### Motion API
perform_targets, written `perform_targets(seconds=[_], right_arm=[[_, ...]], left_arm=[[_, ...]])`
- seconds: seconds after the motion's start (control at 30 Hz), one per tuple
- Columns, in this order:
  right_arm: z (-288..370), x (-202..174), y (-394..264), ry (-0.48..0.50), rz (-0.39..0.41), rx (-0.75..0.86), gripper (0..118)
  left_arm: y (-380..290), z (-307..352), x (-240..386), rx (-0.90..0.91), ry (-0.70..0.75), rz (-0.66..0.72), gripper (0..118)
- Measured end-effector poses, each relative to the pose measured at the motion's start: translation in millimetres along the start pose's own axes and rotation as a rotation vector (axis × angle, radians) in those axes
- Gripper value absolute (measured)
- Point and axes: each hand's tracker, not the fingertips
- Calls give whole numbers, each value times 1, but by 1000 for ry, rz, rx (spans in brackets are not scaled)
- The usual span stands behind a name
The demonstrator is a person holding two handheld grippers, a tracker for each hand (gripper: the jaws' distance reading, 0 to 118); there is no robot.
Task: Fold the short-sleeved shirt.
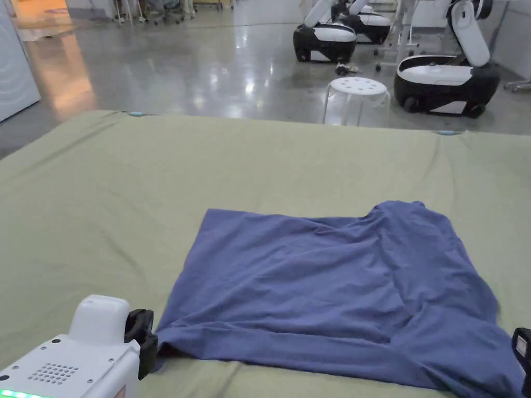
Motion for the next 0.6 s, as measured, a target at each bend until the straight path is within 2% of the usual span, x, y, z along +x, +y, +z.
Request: perform_targets(seconds=[0.1,0.13,0.17,0.2,0.23,0.33,0.37,0.4,0.43,0.47,0.53,0.57,0.6], right_arm=[[-3,2,-4,-10,23,-18,1],[-4,3,-7,-16,28,-31,1],[-5,5,-11,-20,25,-49,1],[-6,7,-15,-22,15,-65,1],[-10,11,-15,-30,6,-83,1],[-17,17,-23,-56,-4,-147,1],[-18,18,-20,-63,-5,-158,1],[-20,20,-21,-74,-2,-177,1],[-23,23,-24,-88,8,-198,1],[-26,26,-26,-108,20,-225,1],[-36,37,-26,-127,21,-271,1],[-41,41,-27,-119,24,-303,16],[-48,46,-28,-113,29,-340,41]], left_arm=[[-10,-18,-14,-74,33,-15,9],[-12,-24,-19,-107,3,0,22],[-16,-31,-24,-151,-40,10,60],[-21,-44,-21,-197,-61,-2,84],[-25,-52,-22,-201,-48,-9,93],[-31,-73,-16,-204,-67,-10,93],[-31,-80,-15,-215,-68,-7,92],[-31,-87,-14,-221,-74,-6,84],[-30,-94,-14,-241,-93,-6,53],[-28,-101,-10,-286,-100,-17,4],[-27,-110,-6,-303,-73,-49,4],[-26,-108,-8,-290,-60,-60,4],[-24,-110,-10,-303,-87,-57,4]])
